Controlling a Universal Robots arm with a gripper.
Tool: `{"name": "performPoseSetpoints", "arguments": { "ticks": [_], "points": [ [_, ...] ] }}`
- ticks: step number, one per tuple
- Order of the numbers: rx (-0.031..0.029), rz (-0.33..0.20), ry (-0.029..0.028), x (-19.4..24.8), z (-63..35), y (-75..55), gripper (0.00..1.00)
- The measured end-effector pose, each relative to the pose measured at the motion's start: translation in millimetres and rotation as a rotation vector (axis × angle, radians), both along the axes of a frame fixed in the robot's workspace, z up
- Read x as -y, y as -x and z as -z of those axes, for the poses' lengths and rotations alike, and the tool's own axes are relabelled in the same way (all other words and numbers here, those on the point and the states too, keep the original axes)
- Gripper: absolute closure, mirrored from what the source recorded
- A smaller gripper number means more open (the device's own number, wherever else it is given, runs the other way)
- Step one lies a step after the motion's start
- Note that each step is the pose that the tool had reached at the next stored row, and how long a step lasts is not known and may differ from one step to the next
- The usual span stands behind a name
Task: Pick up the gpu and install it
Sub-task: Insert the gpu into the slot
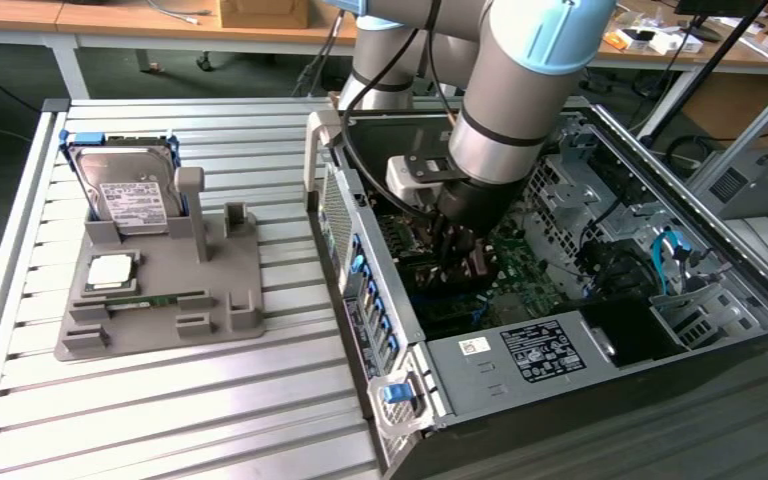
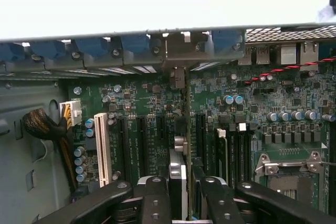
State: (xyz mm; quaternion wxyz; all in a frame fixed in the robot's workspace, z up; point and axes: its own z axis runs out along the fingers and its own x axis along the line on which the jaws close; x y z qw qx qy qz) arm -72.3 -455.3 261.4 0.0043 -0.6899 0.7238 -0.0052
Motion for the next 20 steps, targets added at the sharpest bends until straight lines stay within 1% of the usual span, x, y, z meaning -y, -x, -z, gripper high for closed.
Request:
{"name": "performPoseSetpoints", "arguments": {
  "ticks": [3, 20],
  "points": [
    [-0.0001, 0.0, 0.0001, 0.0, -1.2, 0.0, 0.73],
    [-0.0002, -0.006, 0.0003, 0.0, -1.5, 0.0, 0.73]
  ]
}}
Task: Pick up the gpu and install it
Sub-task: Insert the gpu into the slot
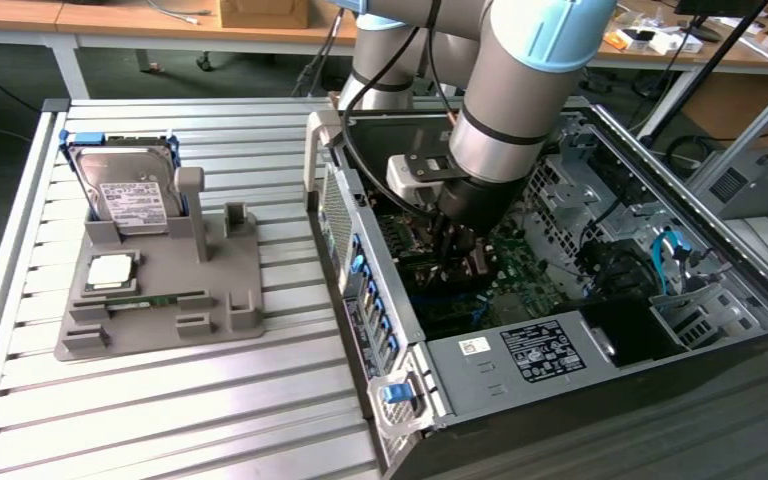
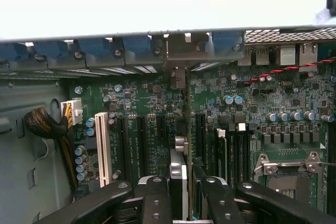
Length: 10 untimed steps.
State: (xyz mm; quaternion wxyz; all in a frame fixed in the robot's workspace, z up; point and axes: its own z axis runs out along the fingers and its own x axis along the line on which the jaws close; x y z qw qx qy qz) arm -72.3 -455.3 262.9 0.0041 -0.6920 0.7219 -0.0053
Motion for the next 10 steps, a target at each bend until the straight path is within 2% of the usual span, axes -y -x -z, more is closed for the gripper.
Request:
{"name": "performPoseSetpoints", "arguments": {
  "ticks": [10],
  "points": [
    [0.0, -0.011, -0.0001, -0.1, 0.0, 0.0, 0.73]
  ]
}}
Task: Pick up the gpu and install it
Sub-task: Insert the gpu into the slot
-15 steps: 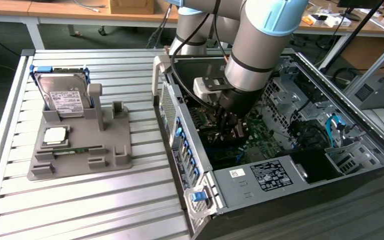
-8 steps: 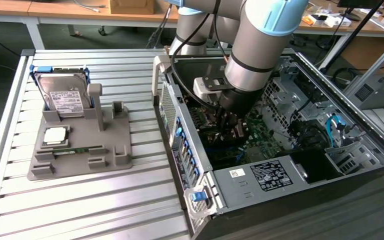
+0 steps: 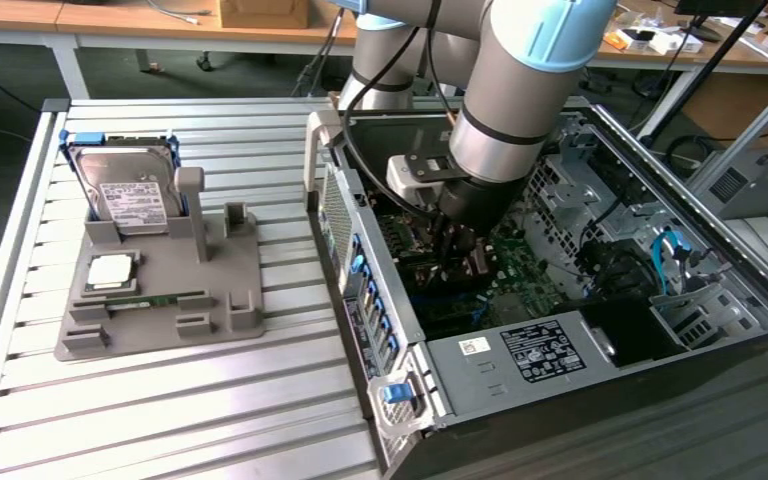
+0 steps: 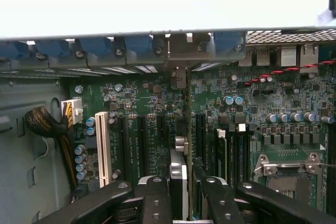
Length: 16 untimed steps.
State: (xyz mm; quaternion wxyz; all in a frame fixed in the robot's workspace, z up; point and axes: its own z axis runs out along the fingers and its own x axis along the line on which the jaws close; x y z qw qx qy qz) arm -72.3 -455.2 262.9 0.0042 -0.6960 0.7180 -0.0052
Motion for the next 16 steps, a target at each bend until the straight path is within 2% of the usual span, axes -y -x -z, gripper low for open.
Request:
{"name": "performPoseSetpoints", "arguments": {
  "ticks": [16],
  "points": [
    [-0.0001, -0.002, 0.0, -0.2, 3.1, -0.7, 0.73]
  ]
}}
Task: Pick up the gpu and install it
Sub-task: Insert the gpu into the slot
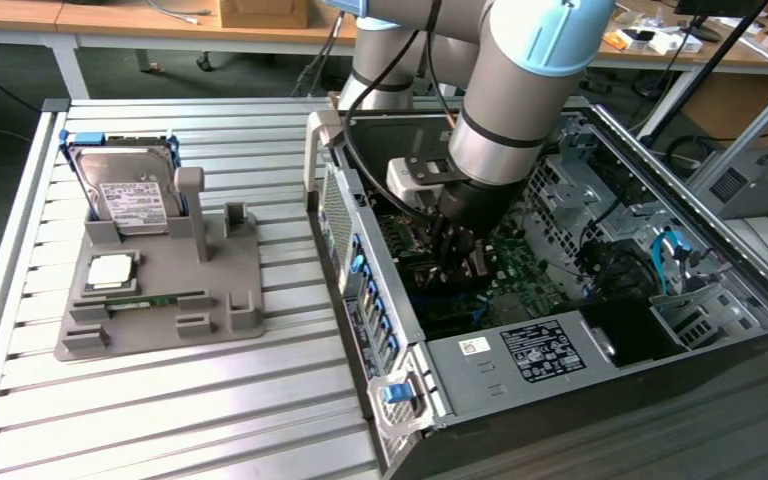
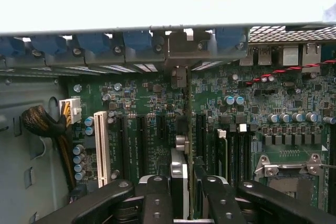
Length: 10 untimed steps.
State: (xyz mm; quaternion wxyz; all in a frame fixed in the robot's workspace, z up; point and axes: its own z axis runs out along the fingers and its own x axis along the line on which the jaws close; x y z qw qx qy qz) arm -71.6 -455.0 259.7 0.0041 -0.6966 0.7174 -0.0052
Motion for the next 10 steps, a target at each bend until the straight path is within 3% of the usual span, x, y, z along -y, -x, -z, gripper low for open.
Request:
{"name": "performPoseSetpoints", "arguments": {
  "ticks": [10],
  "points": [
    [-0.0001, 0.0, 0.0004, 0.0, 0.5, -0.1, 0.73]
  ]
}}
